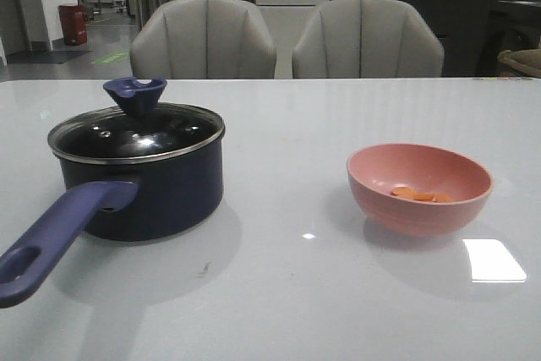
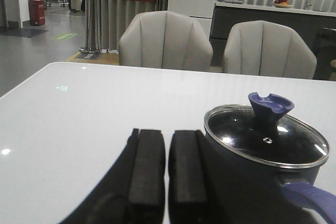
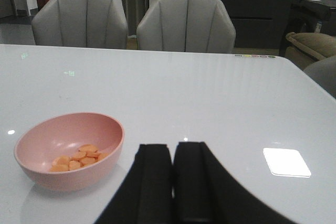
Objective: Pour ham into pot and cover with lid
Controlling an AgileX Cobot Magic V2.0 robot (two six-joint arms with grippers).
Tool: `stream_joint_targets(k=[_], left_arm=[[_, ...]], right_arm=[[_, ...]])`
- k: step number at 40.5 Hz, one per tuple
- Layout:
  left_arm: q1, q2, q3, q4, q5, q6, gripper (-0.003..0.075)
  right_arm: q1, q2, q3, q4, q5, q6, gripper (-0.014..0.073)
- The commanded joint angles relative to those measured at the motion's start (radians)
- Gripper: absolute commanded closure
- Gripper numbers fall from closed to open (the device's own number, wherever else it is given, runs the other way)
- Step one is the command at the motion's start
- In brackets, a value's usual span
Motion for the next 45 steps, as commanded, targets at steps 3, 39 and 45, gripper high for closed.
stream_joint_targets(k=[3, 39, 45], left_arm=[[0.0, -0.02, 0.022, 0.0, -0.08, -0.004, 0.0589], [0.0, -0.02, 0.022, 0.0, -0.194, -0.004, 0.0589], [0.0, -0.02, 0.02, 0.0, -0.309, -0.004, 0.0589]], right_arm=[[-0.005, -0.018, -0.005, -0.011, -0.08, -0.001, 0.0447], [-0.005, -0.018, -0.005, -0.011, -0.08, -0.001, 0.0447], [-0.005, -0.018, -0.005, -0.011, -0.08, -0.001, 0.0447]])
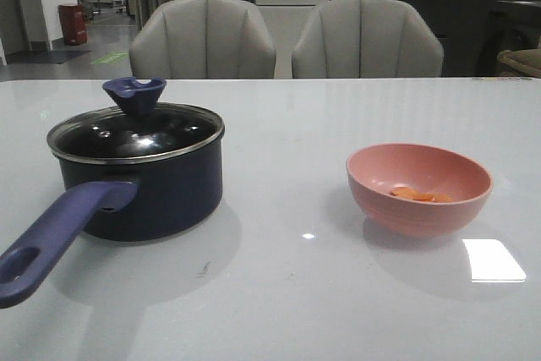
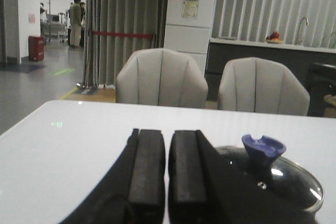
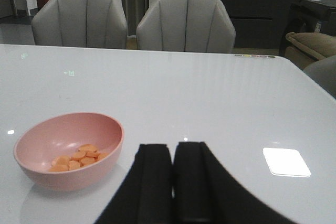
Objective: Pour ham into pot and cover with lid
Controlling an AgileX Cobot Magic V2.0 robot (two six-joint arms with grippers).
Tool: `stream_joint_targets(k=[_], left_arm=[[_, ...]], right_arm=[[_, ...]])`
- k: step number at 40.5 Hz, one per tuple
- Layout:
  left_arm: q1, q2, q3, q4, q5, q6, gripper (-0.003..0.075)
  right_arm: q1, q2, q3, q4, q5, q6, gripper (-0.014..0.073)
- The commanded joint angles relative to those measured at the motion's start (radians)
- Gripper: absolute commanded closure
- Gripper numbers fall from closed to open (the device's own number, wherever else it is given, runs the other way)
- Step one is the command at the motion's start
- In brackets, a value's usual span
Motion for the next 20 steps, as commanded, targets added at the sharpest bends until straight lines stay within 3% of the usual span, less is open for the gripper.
stream_joint_targets(k=[1, 7, 20], left_arm=[[0.0, -0.019, 0.018, -0.007, -0.183, -0.004, 0.0589], [0.0, -0.016, -0.054, -0.007, -0.201, -0.004, 0.0589], [0.0, 0.141, -0.37, 0.016, 0.33, -0.004, 0.0589]], right_arm=[[-0.005, -0.018, -0.005, -0.01, -0.08, -0.001, 0.0447], [-0.005, -0.018, -0.005, -0.01, -0.08, -0.001, 0.0447], [-0.005, -0.018, -0.005, -0.01, -0.08, -0.001, 0.0447]])
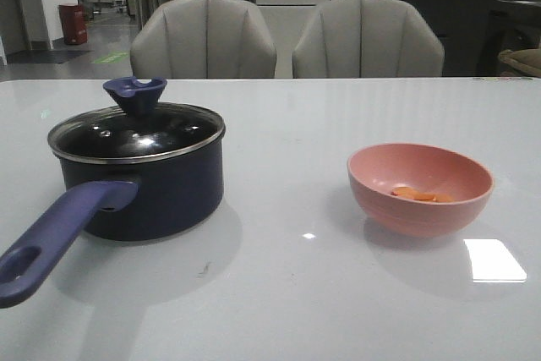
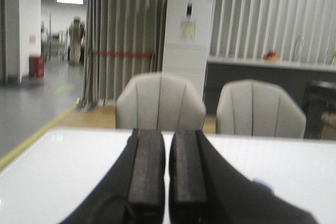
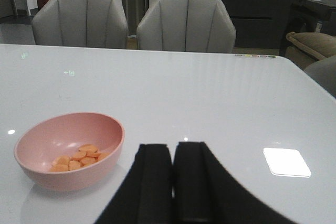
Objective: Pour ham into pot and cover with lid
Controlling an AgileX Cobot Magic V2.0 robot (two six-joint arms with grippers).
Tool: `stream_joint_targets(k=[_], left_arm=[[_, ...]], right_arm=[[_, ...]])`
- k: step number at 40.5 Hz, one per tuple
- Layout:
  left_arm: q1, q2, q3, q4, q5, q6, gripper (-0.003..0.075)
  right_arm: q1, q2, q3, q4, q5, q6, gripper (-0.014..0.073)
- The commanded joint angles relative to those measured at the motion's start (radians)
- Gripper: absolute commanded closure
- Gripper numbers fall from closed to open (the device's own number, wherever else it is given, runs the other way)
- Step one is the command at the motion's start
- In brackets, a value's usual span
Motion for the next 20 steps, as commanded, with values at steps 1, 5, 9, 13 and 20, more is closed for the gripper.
stream_joint_targets(k=[1, 5, 9, 13, 20], left_arm=[[0.0, 0.093, -0.088, 0.001, 0.078, -0.004, 0.0589], [0.0, 0.149, -0.096, 0.001, 0.114, -0.004, 0.0589], [0.0, 0.181, -0.09, 0.001, 0.114, -0.004, 0.0589], [0.0, 0.198, -0.084, 0.001, 0.119, -0.004, 0.0589], [0.0, 0.209, -0.084, 0.011, 0.124, -0.004, 0.0573]], right_arm=[[-0.005, -0.018, -0.005, -0.01, -0.08, -0.001, 0.0447], [-0.005, -0.018, -0.005, -0.01, -0.08, -0.001, 0.0447], [-0.005, -0.018, -0.005, -0.01, -0.08, -0.001, 0.0447], [-0.005, -0.018, -0.005, -0.01, -0.08, -0.001, 0.0447], [-0.005, -0.018, -0.005, -0.01, -0.08, -0.001, 0.0447]])
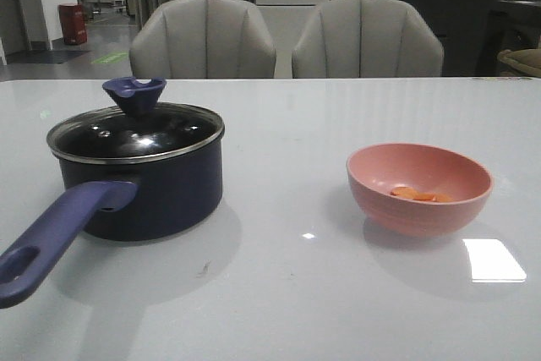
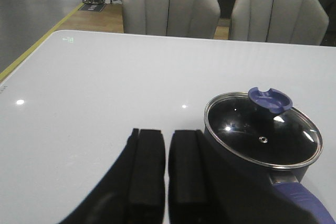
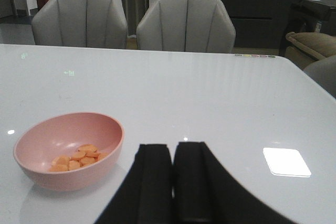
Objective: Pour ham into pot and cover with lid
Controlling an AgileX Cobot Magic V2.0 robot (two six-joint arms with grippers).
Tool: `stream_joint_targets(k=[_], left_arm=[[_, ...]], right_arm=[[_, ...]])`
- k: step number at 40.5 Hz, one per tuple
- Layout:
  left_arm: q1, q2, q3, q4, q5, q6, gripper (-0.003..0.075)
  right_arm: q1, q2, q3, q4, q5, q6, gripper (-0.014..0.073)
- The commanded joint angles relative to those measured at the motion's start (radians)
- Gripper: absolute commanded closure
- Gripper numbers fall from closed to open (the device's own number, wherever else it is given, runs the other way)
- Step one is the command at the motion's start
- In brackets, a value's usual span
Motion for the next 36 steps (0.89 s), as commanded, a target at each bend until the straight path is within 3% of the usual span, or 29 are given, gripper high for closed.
stream_joint_targets(k=[1, 4, 12, 16, 26, 36], left_arm=[[0.0, 0.021, -0.026, 0.006, -0.064, -0.004, 0.0563], [0.0, 0.022, -0.026, 0.006, -0.057, -0.004, 0.0509], [0.0, 0.022, -0.026, 0.006, -0.047, -0.004, 0.0196], [0.0, 0.022, -0.026, 0.006, -0.036, -0.004, 0.0114], [-0.014, 0.097, -0.105, -0.018, 0.042, -0.004, 0.0094], [-0.096, 0.404, -0.318, -0.018, 0.157, -0.004, 0.0094]], right_arm=[[-0.005, -0.018, -0.005, -0.01, -0.08, -0.001, 0.0447], [-0.005, -0.018, -0.005, -0.01, -0.08, -0.001, 0.0447], [-0.005, -0.018, -0.005, -0.01, -0.08, -0.001, 0.0447], [-0.005, -0.018, -0.005, -0.01, -0.08, -0.001, 0.0447], [-0.005, -0.018, -0.005, -0.01, -0.08, -0.001, 0.0447], [-0.005, -0.018, -0.005, -0.01, -0.08, -0.001, 0.0447]])
